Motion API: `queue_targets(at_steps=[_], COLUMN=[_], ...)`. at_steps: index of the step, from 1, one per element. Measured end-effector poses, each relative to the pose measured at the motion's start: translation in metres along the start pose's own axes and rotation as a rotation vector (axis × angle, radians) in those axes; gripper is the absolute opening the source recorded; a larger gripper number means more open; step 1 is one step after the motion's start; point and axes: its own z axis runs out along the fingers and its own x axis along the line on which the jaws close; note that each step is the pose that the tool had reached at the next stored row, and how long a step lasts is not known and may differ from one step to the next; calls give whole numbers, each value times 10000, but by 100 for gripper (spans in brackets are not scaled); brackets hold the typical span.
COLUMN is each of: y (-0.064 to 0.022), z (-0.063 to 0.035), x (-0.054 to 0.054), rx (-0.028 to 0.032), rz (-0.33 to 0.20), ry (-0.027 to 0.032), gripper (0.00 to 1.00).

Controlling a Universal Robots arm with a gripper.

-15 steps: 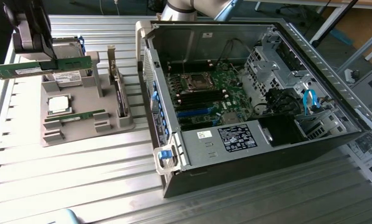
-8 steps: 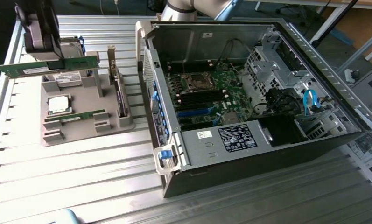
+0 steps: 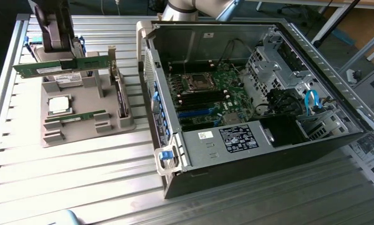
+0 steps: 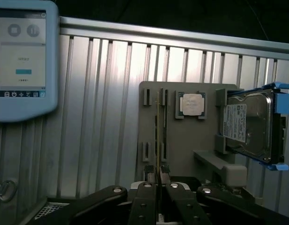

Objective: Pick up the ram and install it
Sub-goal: 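Pick up the ram and move it above insertion slot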

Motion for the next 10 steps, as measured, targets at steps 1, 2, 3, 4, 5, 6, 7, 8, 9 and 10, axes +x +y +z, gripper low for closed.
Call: queue_targets(at_steps=[1, 2, 3, 4, 5, 6, 7, 8, 9, 10], y=[-17, -36, -51, -71, -88, -104, -120, -140, -153, -177], z=[-1, -1, -2, -3, -4, -4, -5, -7, -7, -8], x=[2, 3, 5, 7, 8, 10, 11, 13, 15, 17], rx=[0, 1, 0, 0, -1, 0, 1, -1, 0, -1], rz=[0, -1, 0, 0, 0, 0, -1, 0, 0, 0], ry=[0, 0, 0, 1, 2, 3, 3, 5, 5, 6], gripper=[13, 13, 13, 13, 13, 13, 13, 13, 13, 13])
